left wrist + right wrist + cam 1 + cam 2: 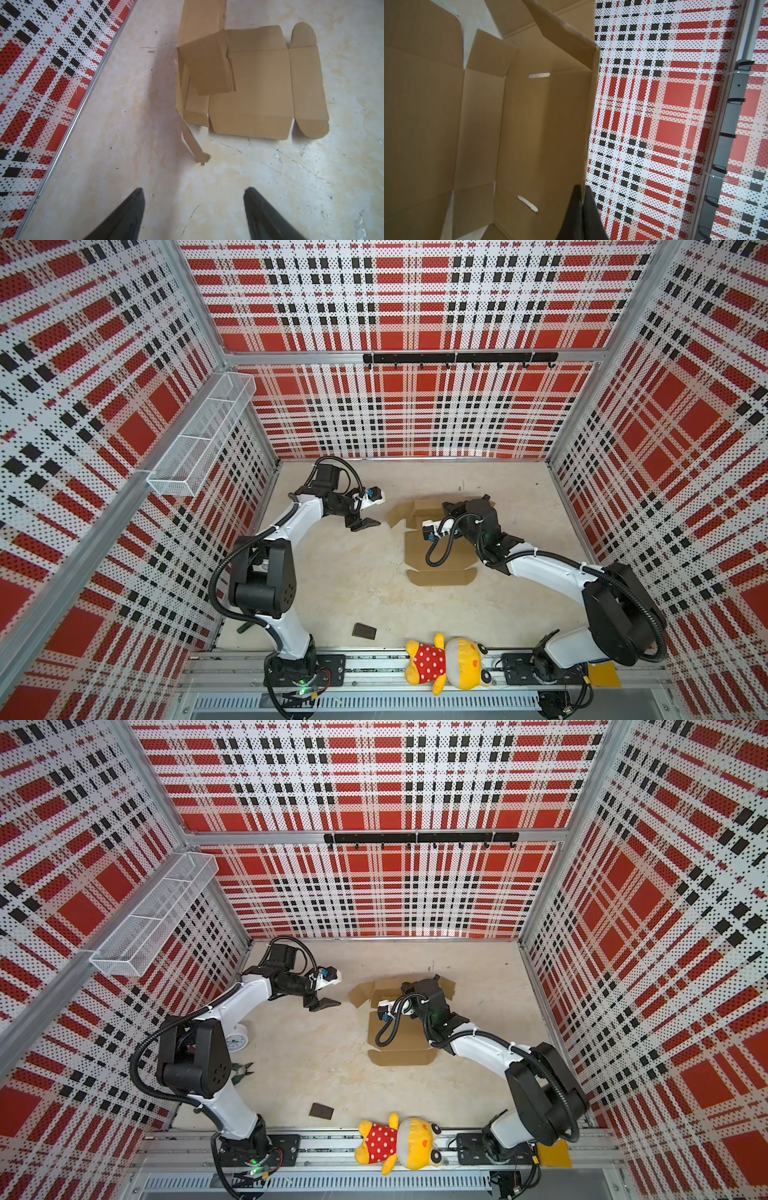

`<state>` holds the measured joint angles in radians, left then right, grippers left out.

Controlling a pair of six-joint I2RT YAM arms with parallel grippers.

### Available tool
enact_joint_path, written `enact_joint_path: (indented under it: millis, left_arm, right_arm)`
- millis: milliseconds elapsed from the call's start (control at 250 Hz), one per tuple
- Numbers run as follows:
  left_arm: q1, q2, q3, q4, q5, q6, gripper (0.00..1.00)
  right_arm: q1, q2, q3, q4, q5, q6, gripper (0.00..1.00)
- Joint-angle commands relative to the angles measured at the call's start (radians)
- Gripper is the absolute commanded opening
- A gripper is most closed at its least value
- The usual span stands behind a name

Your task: Fold the paper box

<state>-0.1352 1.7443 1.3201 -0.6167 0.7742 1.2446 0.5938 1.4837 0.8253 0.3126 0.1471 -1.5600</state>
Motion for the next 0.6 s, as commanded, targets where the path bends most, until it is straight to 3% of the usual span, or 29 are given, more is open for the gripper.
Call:
enact_joint_path:
  millis: [0, 152, 300, 404, 596]
  left_arm:
    - [-0.001, 0.031, 0.050, -0.079, -0.021, 0.136, 0.79]
    - [-0.002, 0.098, 0.139, -0.100, -0.060, 0.197, 0.77]
    - [-0.017, 0.188, 0.241, -0.100, -0.061, 0.206, 0.67]
    - [-0.043, 0.217, 0.243, -0.069, -0.057, 0.247, 0.59]
    - [-0.099, 0.253, 0.233, 0.012, -0.037, 0.228, 0.54]
  right_arm:
    - [-0.002, 0.004, -0.003, 0.050, -0.018, -0.018, 0.00]
    - [-0.015, 0.007, 0.000, 0.056, -0.017, 0.001, 0.00]
    - [-0.023, 0.004, 0.002, 0.032, -0.032, 0.009, 0.00]
    - [-0.023, 0.019, 0.003, 0.048, -0.020, 0.018, 0.00]
    - [-0.034, 0.039, 0.021, 0.011, -0.032, 0.021, 0.00]
